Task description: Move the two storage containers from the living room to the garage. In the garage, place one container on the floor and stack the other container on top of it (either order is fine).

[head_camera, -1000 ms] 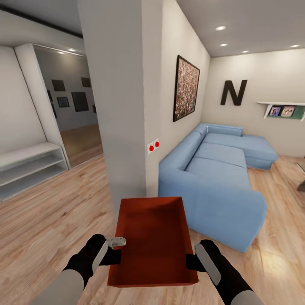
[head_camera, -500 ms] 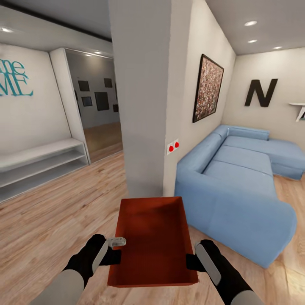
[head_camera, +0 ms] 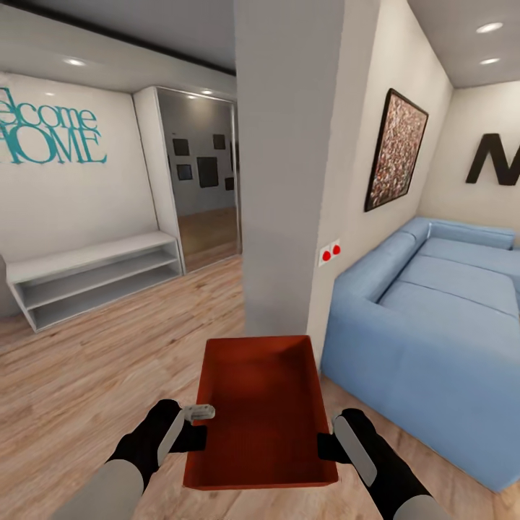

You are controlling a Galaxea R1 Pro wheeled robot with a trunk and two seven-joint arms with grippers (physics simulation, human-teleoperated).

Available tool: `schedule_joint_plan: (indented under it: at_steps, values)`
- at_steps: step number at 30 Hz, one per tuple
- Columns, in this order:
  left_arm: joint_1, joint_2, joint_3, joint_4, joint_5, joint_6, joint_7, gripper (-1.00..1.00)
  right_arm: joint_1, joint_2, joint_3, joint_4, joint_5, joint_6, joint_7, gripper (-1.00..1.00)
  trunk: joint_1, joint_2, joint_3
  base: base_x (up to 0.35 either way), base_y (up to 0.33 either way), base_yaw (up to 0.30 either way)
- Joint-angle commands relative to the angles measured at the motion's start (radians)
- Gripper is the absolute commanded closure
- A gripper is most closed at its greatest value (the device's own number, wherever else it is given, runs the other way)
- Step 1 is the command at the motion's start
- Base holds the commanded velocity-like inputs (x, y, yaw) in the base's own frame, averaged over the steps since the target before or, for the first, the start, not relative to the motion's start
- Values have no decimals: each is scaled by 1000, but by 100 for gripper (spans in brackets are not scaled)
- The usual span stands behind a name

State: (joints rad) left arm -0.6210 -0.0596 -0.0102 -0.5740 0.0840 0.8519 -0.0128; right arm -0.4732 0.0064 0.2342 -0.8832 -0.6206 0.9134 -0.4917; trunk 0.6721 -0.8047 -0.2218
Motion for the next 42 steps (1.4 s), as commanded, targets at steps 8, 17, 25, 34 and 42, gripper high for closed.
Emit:
schedule_joint_plan:
  at_steps: [8, 17, 25, 34, 42]
  values:
    - [-1, 0, -1, -1, 11, 4, 5, 100, -1, 0, -1, -2, -25, -5, -7, 100, 0, -1, -1, 0, 0, 282]
    - [0, 0, -1, -1, 11, 4, 5, 100, -1, 0, -1, -1, -25, -5, -7, 100, 0, -1, -1, 0, 0, 282]
    - [0, 0, -1, -1, 11, 4, 5, 100, -1, 0, -1, -2, -25, -5, -7, 100, 0, -1, -1, 0, 0, 282]
    - [0, 0, -1, -1, 11, 4, 5, 100, -1, 0, -1, -2, -25, -5, -7, 100, 0, -1, -1, 0, 0, 281]
    - [0, 0, -1, -1, 11, 4, 5, 100, -1, 0, -1, -2, -25, -5, -7, 100, 0, -1, -1, 0, 0, 282]
